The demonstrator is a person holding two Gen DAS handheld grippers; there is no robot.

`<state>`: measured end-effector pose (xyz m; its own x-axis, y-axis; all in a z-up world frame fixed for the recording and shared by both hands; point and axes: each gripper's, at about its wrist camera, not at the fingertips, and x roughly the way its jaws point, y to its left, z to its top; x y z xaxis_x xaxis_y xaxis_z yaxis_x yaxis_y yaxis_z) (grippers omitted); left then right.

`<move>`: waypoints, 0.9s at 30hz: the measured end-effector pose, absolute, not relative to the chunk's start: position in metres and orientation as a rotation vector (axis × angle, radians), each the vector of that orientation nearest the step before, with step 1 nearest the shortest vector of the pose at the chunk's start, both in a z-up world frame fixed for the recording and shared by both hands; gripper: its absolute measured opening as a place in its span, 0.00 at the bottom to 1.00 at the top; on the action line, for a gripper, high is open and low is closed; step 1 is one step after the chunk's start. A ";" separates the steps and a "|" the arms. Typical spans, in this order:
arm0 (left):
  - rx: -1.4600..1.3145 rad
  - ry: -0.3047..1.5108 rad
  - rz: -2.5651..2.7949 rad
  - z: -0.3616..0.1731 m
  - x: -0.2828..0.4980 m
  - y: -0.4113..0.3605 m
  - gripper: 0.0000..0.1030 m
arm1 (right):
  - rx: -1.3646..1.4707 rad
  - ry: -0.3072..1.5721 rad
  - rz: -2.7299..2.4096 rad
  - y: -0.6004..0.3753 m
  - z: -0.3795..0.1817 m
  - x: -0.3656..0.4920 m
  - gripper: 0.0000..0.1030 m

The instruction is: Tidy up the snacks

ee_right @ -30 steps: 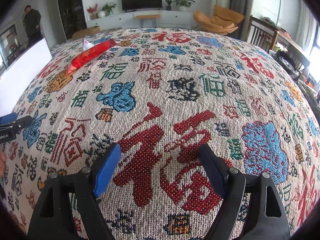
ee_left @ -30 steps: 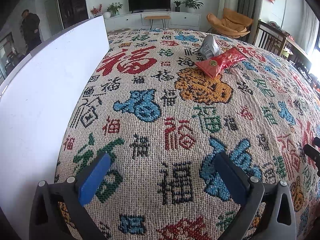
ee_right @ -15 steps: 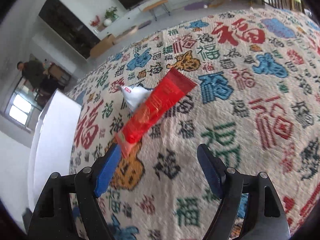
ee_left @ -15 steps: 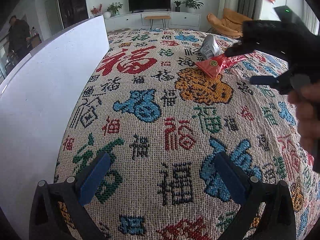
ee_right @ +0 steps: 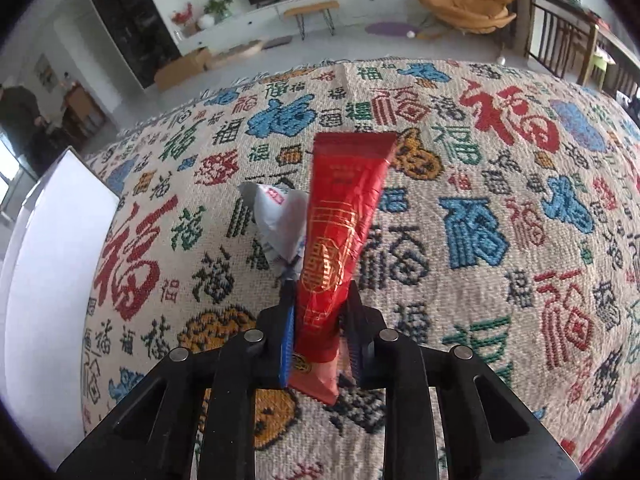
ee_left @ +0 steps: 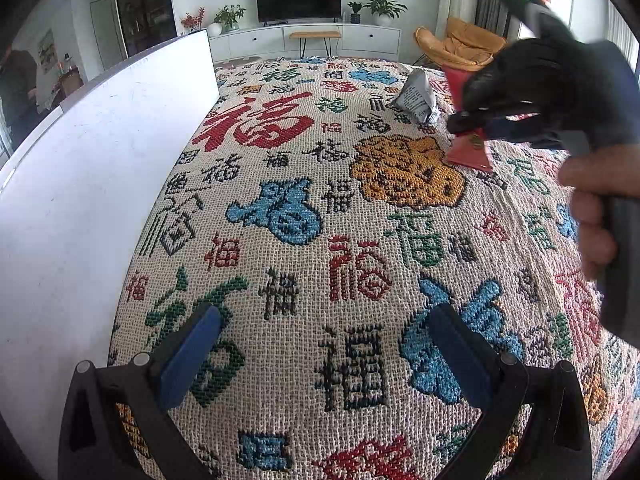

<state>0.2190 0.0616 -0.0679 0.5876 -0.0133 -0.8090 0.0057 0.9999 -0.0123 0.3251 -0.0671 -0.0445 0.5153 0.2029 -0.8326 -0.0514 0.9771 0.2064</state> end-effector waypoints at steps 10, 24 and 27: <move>-0.009 0.942 -0.012 -0.068 0.219 0.061 1.00 | 0.019 1.089 0.226 -0.163 -0.028 0.256 0.19; -0.008 0.942 -0.012 -0.068 0.219 0.062 1.00 | -0.178 0.858 0.123 -0.231 -0.057 0.138 0.74; -0.008 0.942 -0.012 -0.068 0.219 0.061 1.00 | -0.147 0.872 0.118 -0.237 -0.058 0.142 0.78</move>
<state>0.2190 0.0613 -0.0684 0.5881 -0.0139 -0.8086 0.0069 0.9999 -0.0122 0.1422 -0.2371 -0.0582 0.6376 0.0425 -0.7692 -0.1626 0.9834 -0.0804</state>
